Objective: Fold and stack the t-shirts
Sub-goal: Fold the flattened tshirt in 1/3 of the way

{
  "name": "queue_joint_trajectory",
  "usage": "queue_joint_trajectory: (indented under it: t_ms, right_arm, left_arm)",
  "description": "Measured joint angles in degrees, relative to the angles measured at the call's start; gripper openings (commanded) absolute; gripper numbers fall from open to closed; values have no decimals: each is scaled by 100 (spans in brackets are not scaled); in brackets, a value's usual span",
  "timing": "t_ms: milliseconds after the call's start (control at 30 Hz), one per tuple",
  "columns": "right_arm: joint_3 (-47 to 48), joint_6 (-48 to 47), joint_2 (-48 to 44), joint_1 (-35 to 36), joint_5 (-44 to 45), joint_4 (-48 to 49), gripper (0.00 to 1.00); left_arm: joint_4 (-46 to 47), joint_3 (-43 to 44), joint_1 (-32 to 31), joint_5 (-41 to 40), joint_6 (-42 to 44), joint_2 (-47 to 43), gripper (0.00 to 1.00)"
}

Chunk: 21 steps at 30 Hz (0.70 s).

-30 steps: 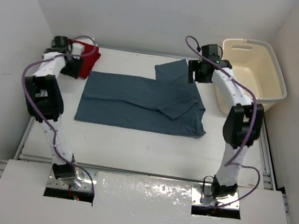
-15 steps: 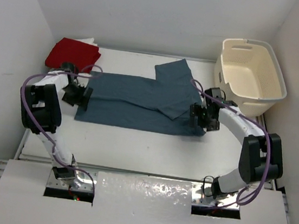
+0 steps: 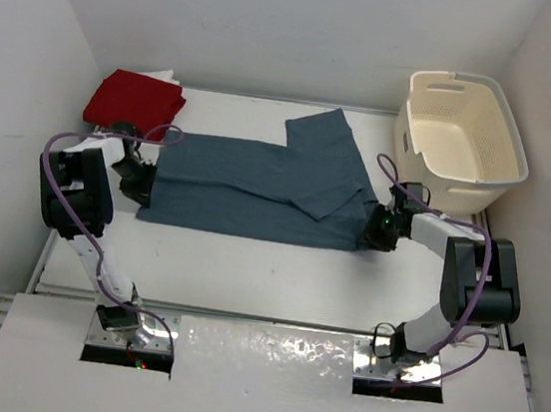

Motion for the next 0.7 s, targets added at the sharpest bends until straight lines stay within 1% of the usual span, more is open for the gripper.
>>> queue_joint_trajectory:
  t_ms: [33,67,167,267,367,467,500,533,567,600,633,667,700]
  right_arm:
    - [-61,37,-13,-28,-50,59,8]
    - [-133,46,-35,-33,-63,122,0]
    - [-337,160,-190,-59,-144,116,0]
    - [-590,87,-540,-105,-118,-166,0]
    - [-922,-37,-1093,-129,-59,-651,0]
    - [-1305,-96,-1762,-129,-2,-1134,0]
    - [-1440,-103,-1991,-127,9,-1305,5]
    - [-1550,-103,-2175,-129,13,-1451,16]
    - [-1670,-94,-2380,-127,13,-1624,36]
    - [-1770,-92,-2529,-127,7,-1751,68]
    - [-1849,-83,-2634,-127,24,-1869,82]
    - [-1886,-105,-2688,-127,15,-1989,89]
    - [-1853,-114,-2732,-136,-9,-2124,99]
  left_arm:
    - [11,7,9,79,-33,13,0]
    - [0,7,20,186,9,26,0]
    - [-20,7,42,345,63,26,0]
    - [-11,-59,157,516,216,-37,0]
    - [-55,-411,251,586,415,-284,0]
    - [-223,-942,264,365,632,-680,0]
    - [-319,-1093,264,256,693,-791,0]
    - [-435,-1241,264,136,765,-883,2]
    - [-546,-1353,264,37,828,-949,40]
    - [-662,-1436,264,-92,942,-990,72]
    - [-804,-1464,264,-262,1032,-1001,99]
    - [-942,-1464,267,-422,1058,-1005,100]
    - [-1032,-1447,278,-612,1095,-1003,100]
